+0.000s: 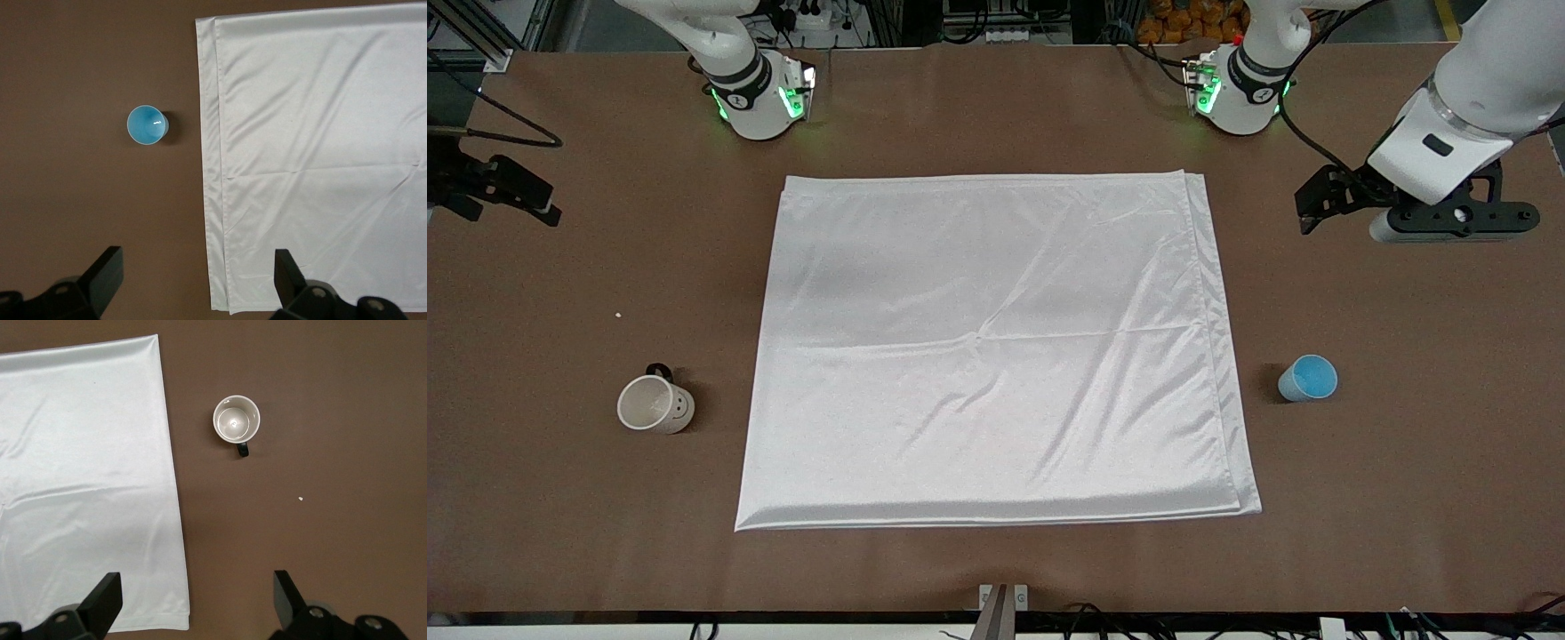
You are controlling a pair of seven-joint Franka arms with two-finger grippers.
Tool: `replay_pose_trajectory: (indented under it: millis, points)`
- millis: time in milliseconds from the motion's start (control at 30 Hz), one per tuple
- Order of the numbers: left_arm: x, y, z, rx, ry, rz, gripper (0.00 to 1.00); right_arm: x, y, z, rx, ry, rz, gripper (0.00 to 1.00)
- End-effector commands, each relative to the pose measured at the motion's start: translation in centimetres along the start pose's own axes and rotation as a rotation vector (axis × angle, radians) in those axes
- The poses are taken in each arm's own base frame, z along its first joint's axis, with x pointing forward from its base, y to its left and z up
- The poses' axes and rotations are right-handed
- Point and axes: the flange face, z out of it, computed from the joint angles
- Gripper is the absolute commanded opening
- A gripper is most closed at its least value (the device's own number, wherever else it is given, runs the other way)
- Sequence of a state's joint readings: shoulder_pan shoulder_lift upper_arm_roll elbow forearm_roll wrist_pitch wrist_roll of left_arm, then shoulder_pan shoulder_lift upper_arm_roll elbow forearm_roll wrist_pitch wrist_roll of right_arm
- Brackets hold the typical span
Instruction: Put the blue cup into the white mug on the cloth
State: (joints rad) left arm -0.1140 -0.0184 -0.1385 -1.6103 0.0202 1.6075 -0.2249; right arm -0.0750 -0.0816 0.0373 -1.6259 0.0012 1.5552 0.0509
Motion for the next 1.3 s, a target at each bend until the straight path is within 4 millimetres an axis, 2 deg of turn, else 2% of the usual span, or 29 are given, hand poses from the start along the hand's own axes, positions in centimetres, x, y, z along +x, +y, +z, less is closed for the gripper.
replay_pose_trajectory:
  millis: [0, 233, 433, 600, 800, 933, 1100, 1267]
  points:
    - [0.3, -0.1, -0.1, -0.015, -0.004, -0.025, 1.00, -0.3, -0.2, 0.0, -0.012, 0.004, 0.013, 1.00]
    - [0.3, 0.1, 0.0, -0.014, -0.009, -0.083, 1.00, -0.3, -0.2, 0.0, -0.014, 0.008, 0.013, 1.00]
    - [0.1, 0.9, -0.1, -0.007, -0.005, -0.063, 1.00, -0.1, 0.2, 0.3, -0.012, 0.001, 0.011, 1.00]
    - [0.2, 1.9, 0.6, 0.016, -0.010, -0.050, 1.00, 0.8, 1.1, 2.3, -0.010, -0.041, 0.023, 1.00]
    - [0.3, 1.8, 0.7, 0.018, -0.011, -0.054, 1.00, 2.2, 1.8, 4.9, -0.011, -0.084, 0.035, 1.00]
    - [0.2, 1.9, 0.8, 0.018, -0.013, -0.053, 1.00, 3.5, 3.1, 7.3, -0.010, -0.115, 0.056, 1.00]
    - [0.3, 1.9, 1.4, 0.021, -0.026, -0.052, 1.00, 4.8, 3.9, 10.0, -0.012, -0.146, 0.066, 1.00]
    - [0.6, 1.4, 2.5, 0.026, -0.046, -0.056, 1.00, 5.8, 5.0, 11.7, -0.009, -0.141, 0.072, 1.00]
